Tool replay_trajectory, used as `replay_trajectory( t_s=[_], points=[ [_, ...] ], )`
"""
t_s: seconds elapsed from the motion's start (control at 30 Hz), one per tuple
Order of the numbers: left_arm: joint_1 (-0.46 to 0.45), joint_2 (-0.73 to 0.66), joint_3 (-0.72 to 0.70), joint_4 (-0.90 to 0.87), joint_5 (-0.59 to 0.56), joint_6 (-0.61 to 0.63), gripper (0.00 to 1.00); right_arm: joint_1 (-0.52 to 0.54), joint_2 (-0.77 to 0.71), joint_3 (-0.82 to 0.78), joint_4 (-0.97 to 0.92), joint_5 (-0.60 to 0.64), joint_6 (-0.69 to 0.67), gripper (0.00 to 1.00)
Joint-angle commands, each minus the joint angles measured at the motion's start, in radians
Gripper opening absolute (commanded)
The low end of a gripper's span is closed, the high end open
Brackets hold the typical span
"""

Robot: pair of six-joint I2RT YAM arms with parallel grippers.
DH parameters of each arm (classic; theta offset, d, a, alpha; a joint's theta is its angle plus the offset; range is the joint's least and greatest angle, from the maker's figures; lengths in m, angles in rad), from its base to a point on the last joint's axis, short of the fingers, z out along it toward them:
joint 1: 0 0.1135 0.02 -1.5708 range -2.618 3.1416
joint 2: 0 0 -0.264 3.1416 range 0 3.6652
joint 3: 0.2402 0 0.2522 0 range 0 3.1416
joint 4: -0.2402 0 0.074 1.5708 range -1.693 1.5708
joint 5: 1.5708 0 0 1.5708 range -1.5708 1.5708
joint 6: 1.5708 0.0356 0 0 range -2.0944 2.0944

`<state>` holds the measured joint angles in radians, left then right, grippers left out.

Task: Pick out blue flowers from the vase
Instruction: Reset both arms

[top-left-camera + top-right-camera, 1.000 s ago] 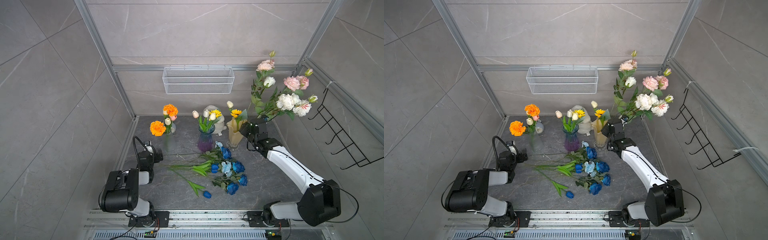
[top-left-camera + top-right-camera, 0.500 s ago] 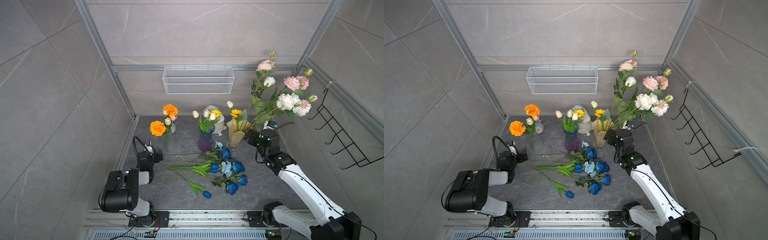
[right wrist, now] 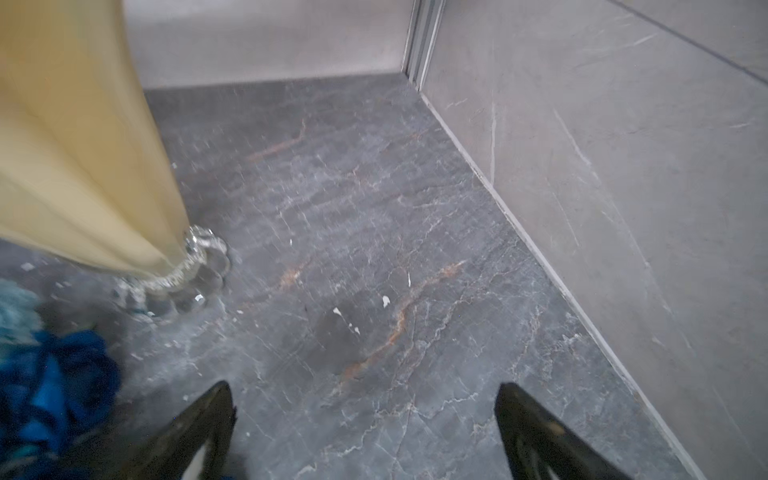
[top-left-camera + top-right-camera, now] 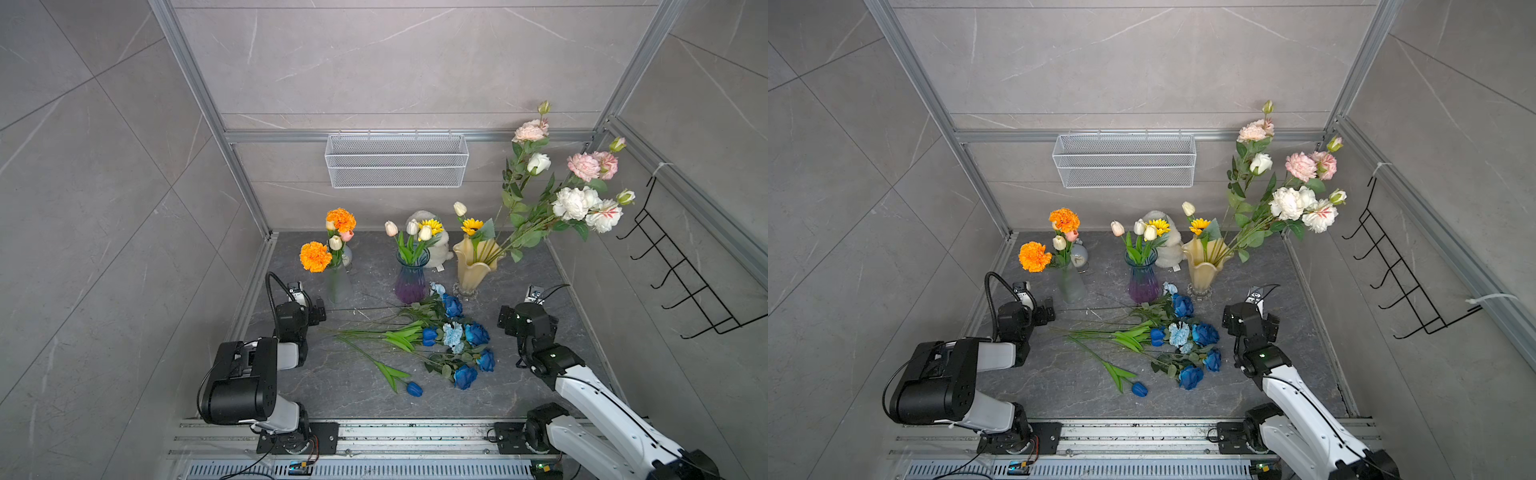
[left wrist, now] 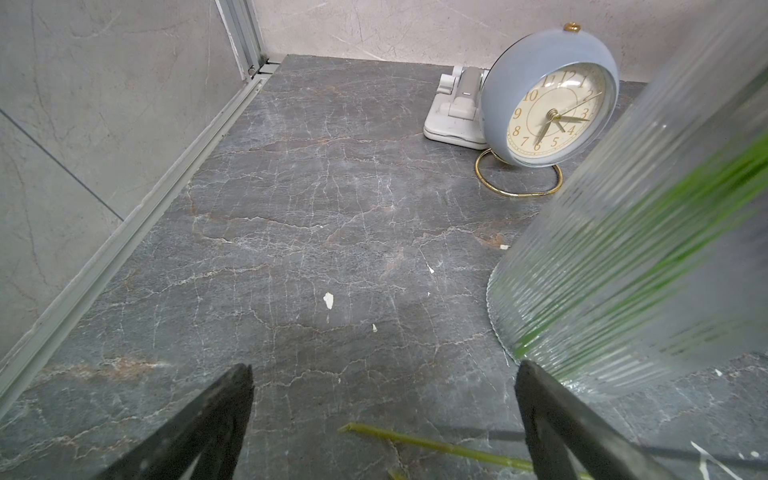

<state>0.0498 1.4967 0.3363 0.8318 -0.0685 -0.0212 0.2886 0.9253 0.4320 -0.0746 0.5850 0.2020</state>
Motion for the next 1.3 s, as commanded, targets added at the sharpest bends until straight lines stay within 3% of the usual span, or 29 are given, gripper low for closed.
replay_trajectory(
  t_s=[0.0, 0.2, 0.33, 0.5, 0.67, 0.8, 0.9, 1.0, 1.27],
  points=[
    [-0.004, 0.005, 0.020, 0.022, 0.011, 0.017, 1.00, 0.002, 0.067, -0.042, 0.256, 0.000, -0.125, 1.00],
    [-0.004, 0.005, 0.021, 0.021, 0.012, 0.017, 1.00, -0.002, 0.299, -0.096, 0.625, -0.164, -0.193, 1.00],
    [-0.002, 0.005, 0.023, 0.020, 0.015, 0.017, 1.00, -0.012, 0.371, -0.134, 0.855, -0.267, -0.242, 1.00],
    [-0.002, 0.005, 0.023, 0.018, 0.014, 0.016, 1.00, -0.029, 0.439, -0.126, 0.932, -0.318, -0.295, 1.00],
    [-0.002, 0.005, 0.023, 0.019, 0.018, 0.016, 1.00, -0.098, 0.673, -0.249, 1.424, -0.426, -0.291, 1.00],
    [-0.002, 0.005, 0.024, 0.018, 0.017, 0.016, 1.00, -0.116, 0.640, -0.246, 1.365, -0.469, -0.274, 1.00],
    [-0.002, 0.005, 0.024, 0.017, 0.017, 0.016, 1.00, -0.118, 0.606, -0.159, 1.143, -0.500, -0.283, 1.00],
    [-0.002, 0.005, 0.023, 0.016, 0.018, 0.017, 1.00, -0.168, 0.608, -0.103, 1.044, -0.555, -0.245, 1.00],
    [-0.003, 0.005, 0.024, 0.016, 0.018, 0.016, 1.00, -0.204, 0.612, -0.078, 1.003, -0.595, -0.215, 1.00]
  ],
)
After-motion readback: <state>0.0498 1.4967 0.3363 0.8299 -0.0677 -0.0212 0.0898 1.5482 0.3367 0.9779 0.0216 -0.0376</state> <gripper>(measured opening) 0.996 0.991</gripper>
